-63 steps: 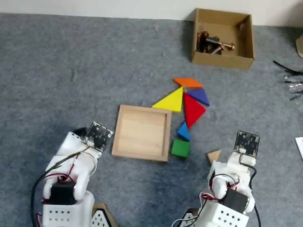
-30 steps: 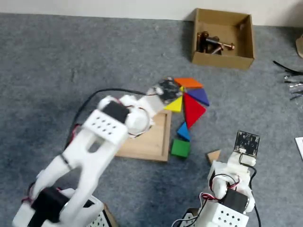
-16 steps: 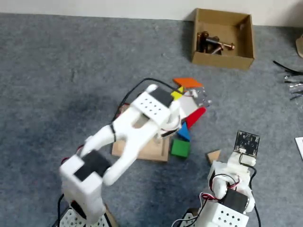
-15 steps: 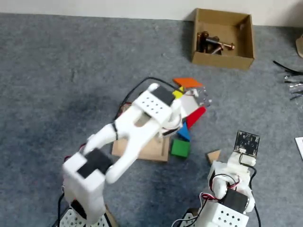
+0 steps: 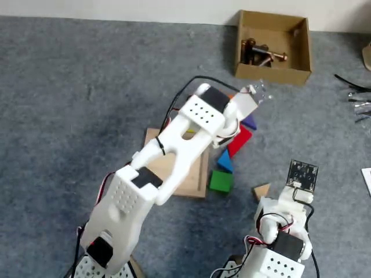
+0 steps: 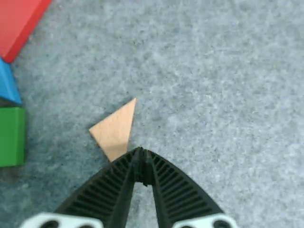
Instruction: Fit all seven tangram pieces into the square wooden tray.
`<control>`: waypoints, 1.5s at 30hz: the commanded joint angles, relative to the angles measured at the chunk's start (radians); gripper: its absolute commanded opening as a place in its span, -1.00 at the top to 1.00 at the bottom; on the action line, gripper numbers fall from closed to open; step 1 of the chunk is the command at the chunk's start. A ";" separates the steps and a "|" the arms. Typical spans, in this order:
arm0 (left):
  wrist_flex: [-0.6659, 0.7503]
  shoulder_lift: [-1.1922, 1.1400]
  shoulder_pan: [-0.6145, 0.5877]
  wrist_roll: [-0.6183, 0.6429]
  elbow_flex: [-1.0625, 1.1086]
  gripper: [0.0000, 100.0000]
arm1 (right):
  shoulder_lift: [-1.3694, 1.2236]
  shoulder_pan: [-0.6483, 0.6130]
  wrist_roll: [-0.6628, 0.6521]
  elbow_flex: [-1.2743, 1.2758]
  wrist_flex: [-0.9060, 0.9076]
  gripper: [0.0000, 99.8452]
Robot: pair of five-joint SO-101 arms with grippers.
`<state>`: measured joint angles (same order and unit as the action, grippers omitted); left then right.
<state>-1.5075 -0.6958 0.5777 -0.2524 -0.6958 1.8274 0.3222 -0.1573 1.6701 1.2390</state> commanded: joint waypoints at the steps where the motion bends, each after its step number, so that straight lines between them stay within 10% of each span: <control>1: -0.084 0.016 -0.001 0.009 -0.099 0.80 | 0.005 0.008 0.014 0.150 0.005 0.99; 25: -0.077 -0.124 -0.024 0.020 -0.243 0.80 | 0.005 0.008 0.011 0.150 0.005 0.99; 37: -0.233 -0.124 0.008 0.419 -0.289 0.48 | 0.005 0.010 0.011 0.150 0.005 0.99; 45: -0.239 -0.122 0.027 0.443 -0.285 0.48 | 0.005 0.008 0.014 0.150 0.005 0.99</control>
<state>-1.7361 -0.8447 0.5731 0.1803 -0.9398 1.8274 0.3222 -0.1573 1.6701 1.2390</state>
